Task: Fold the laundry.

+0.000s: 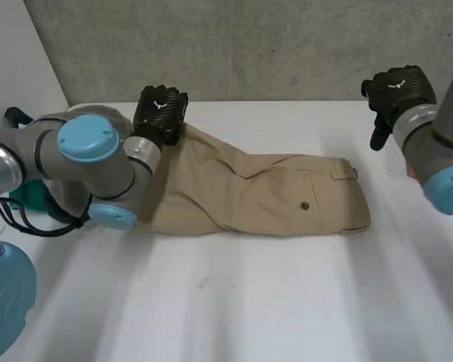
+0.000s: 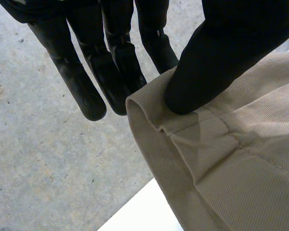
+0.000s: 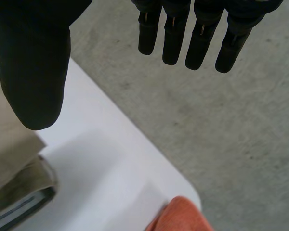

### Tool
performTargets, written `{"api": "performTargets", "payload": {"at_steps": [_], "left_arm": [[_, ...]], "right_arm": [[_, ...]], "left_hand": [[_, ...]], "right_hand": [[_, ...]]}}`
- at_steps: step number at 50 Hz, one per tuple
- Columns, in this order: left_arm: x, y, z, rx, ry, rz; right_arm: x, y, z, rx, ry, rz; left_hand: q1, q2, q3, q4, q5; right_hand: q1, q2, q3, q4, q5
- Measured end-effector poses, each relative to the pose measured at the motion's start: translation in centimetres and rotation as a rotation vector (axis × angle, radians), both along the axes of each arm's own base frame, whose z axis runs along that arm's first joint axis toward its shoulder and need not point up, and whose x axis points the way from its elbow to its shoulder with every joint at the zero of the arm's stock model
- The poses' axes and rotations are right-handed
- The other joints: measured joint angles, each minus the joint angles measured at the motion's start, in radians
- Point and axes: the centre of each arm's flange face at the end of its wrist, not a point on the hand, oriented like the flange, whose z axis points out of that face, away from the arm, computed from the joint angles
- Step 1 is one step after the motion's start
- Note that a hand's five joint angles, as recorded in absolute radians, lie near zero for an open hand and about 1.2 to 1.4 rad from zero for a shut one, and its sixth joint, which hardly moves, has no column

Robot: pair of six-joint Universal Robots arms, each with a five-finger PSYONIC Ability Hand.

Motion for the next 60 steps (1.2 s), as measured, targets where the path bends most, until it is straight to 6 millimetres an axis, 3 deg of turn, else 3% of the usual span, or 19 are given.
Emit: {"api": "performTargets", "payload": {"at_steps": [4,9,16,18,20,23,31,35,39,40,42,43,44,46,53,56,60], "left_arm": [[-0.1,-0.1,0.0,-0.002,0.001,0.0],[-0.1,-0.1,-0.3,0.003,-0.001,0.0],[-0.1,0.0,-0.5,0.004,-0.002,-0.002],[-0.1,-0.1,-0.4,0.001,0.0,-0.003],[-0.2,-0.1,-0.4,-0.006,0.003,-0.004],[-0.3,-0.2,-0.4,-0.016,0.007,-0.007],[-1.2,-1.2,-1.7,-0.04,0.011,-0.05],[-1.4,-2.1,-2.7,-0.049,0.012,-0.057],[-1.5,-2.8,-3.3,-0.057,0.014,-0.057],[-1.4,-3.0,-3.4,-0.059,0.015,-0.055],[-1.4,-3.1,-3.5,-0.06,0.016,-0.053],[-1.4,-3.1,-3.5,-0.06,0.016,-0.051],[-1.4,-3.1,-3.4,-0.061,0.017,-0.05],[-1.3,-2.9,-3.0,-0.062,0.018,-0.049],[-0.2,-1.5,0.0,-0.066,0.023,-0.04],[0.6,-0.3,0.9,-0.046,0.015,-0.036],[1.4,1.4,1.1,-0.008,-0.001,-0.036]], "right_arm": [[-0.3,0.5,-0.3,0.084,-0.03,0.017],[0.1,0.9,-2.5,0.279,-0.167,0.085],[1.6,-1.1,-7.5,0.443,-0.34,0.132],[1.9,-2.0,-9.0,0.453,-0.359,0.124],[2.1,-3.0,-10.4,0.441,-0.364,0.107],[2.2,-4.3,-11.3,0.382,-0.358,0.076],[2.1,-7.5,-10.0,0.08,-0.346,0.02],[2.5,-8.0,-10.7,0.019,-0.32,0.035],[3.1,-8.0,-12.3,0.012,-0.27,0.053],[3.2,-7.9,-12.8,0.013,-0.251,0.058],[3.3,-7.7,-13.0,0.014,-0.226,0.063],[3.4,-7.7,-12.9,0.012,-0.218,0.065],[3.3,-7.5,-12.5,0.009,-0.208,0.067],[3.2,-7.1,-11.5,0.002,-0.197,0.07],[1.4,-4.2,-6.7,0.004,-0.179,0.069],[-0.2,-2.4,-5.9,0.06,-0.168,0.051],[-1.7,-0.8,-6.4,0.152,-0.154,0.033]], "left_hand": [[0.0,0.0,0.0,0.0,0.0],[0.0,0.0,0.0,0.0,0.0],[0.0,0.0,0.0,0.0,0.0],[0.0,0.0,0.0,0.0,0.0],[0.0,0.0,0.0,0.0,0.0],[0.0,0.0,0.0,0.0,0.0],[0.0,0.0,0.0,0.0,0.0],[0.0,0.0,0.0,0.0,0.0],[-0.093,-0.132,-0.112,-0.118,-0.087],[-0.293,-0.294,-0.287,-0.298,-0.265],[-0.616,-0.572,-0.56,-0.576,-0.54],[-0.616,-0.572,-0.56,-0.576,-0.54],[-0.894,-0.844,-0.829,-0.852,-0.81],[-0.968,-0.981,-0.97,-0.988,-0.939],[-0.968,-0.991,-0.98,-0.998,-0.943],[-0.968,-0.991,-0.98,-0.998,-0.943],[-0.968,-0.991,-0.98,-0.998,-0.943]], "right_hand": [[0.0,0.0,0.0,0.0,0.0],[-0.049,-0.04,-0.052,-0.036,-0.034],[-0.06,-0.05,-0.073,-0.045,-0.033],[0.08,0.08,0.076,0.104,0.135],[0.414,0.417,0.383,0.408,0.431],[0.725,0.744,0.722,0.745,0.74],[0.742,0.772,0.771,0.811,0.775],[0.706,0.74,0.741,0.777,0.751],[0.239,0.21,0.228,0.282,0.285],[0.062,0.032,0.055,0.09,0.085],[-0.151,-0.16,-0.15,-0.117,-0.098],[-0.16,-0.164,-0.155,-0.122,-0.102],[-0.172,-0.183,-0.182,-0.152,-0.12],[-0.172,-0.183,-0.183,-0.155,-0.12],[-0.172,-0.183,-0.183,-0.155,-0.12],[-0.172,-0.183,-0.183,-0.155,-0.12],[-0.172,-0.182,-0.183,-0.155,-0.12]]}}
